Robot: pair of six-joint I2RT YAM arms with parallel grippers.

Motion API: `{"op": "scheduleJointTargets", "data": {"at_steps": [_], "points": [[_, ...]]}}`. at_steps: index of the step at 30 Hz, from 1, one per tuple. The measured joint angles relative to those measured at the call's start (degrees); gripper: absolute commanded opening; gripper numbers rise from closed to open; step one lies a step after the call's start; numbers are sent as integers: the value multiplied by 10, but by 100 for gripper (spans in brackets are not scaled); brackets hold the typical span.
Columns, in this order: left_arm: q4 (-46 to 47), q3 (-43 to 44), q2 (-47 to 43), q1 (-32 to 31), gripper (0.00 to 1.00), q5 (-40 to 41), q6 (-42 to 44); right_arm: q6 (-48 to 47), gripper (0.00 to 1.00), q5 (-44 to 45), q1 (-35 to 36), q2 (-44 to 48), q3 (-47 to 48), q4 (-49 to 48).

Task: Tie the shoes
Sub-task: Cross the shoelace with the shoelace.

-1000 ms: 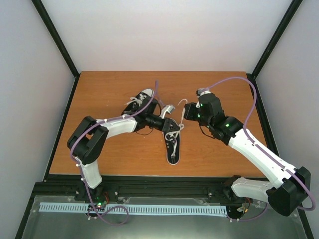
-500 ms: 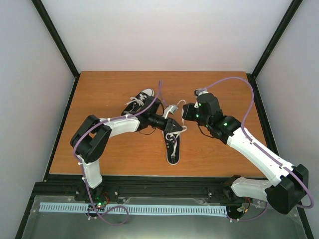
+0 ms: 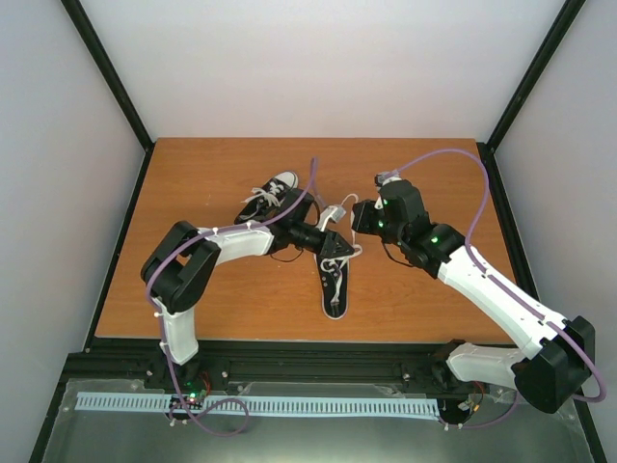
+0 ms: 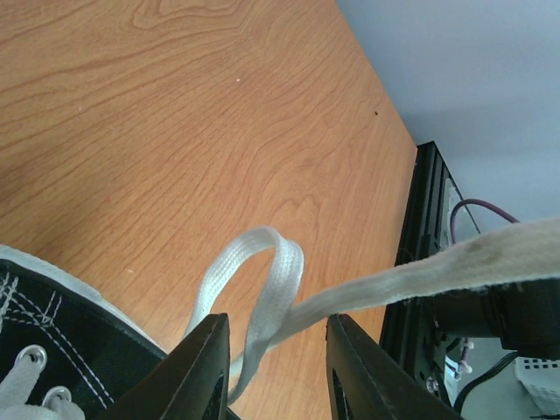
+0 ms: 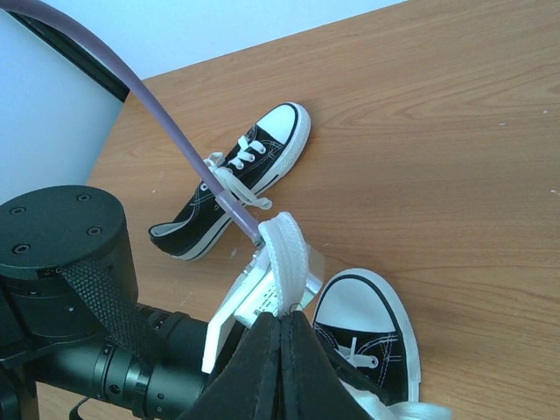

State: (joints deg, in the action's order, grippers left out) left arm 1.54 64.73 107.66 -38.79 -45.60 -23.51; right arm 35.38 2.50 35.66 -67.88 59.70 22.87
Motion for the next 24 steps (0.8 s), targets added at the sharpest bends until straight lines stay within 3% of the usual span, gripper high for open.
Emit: {"op": "scheduleJointTargets", "data": {"at_steps": [8, 18, 24], "points": [[-15, 11, 2, -15, 29, 28, 18, 0, 3, -2, 0, 0, 0, 0], [-18, 14, 9, -18, 6, 44, 28, 0, 3, -2, 0, -1, 0, 0], [-12, 7, 0, -18, 1, 50, 26, 0, 3, -2, 0, -28, 5, -3]]}}
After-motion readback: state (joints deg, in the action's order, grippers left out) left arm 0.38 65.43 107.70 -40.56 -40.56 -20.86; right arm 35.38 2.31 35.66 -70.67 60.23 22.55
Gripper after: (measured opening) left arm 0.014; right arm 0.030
